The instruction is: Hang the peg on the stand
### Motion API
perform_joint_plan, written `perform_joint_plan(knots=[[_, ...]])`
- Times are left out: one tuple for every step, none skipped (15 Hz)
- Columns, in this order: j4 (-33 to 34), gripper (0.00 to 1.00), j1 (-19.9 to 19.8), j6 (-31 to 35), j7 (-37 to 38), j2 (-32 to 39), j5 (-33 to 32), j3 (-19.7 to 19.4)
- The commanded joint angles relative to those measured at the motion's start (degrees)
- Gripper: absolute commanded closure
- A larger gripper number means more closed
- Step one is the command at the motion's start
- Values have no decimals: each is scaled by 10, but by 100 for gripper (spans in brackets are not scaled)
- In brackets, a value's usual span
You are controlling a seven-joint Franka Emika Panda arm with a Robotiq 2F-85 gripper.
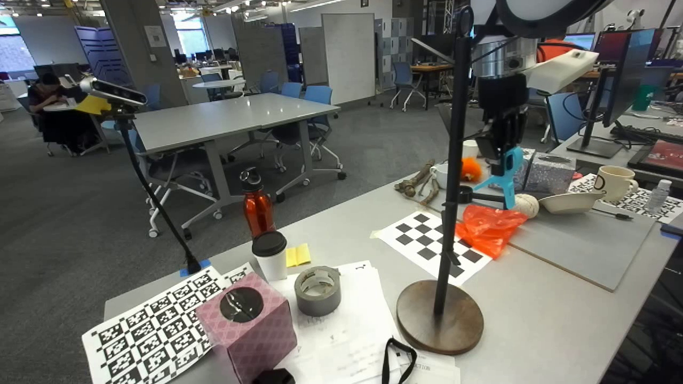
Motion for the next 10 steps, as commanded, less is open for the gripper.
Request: perform_joint_plan(knots=[[19, 94, -1, 13, -2, 13, 7, 4], [19, 94, -2, 17, -3, 13, 11, 6], [19, 94, -2, 20, -3, 13, 12, 6], [19, 94, -2, 19, -3, 14, 16, 7], [20, 94, -4, 18, -8, 14, 23, 9], [20, 94, -3, 18, -8, 14, 22, 8], [21, 94, -4, 15, -11, 15, 24, 9], [21, 94, -3, 13, -11, 15, 22, 9], [22, 94, -4, 10, -14, 15, 25, 9], [22, 94, -2, 10, -12, 15, 18, 8]])
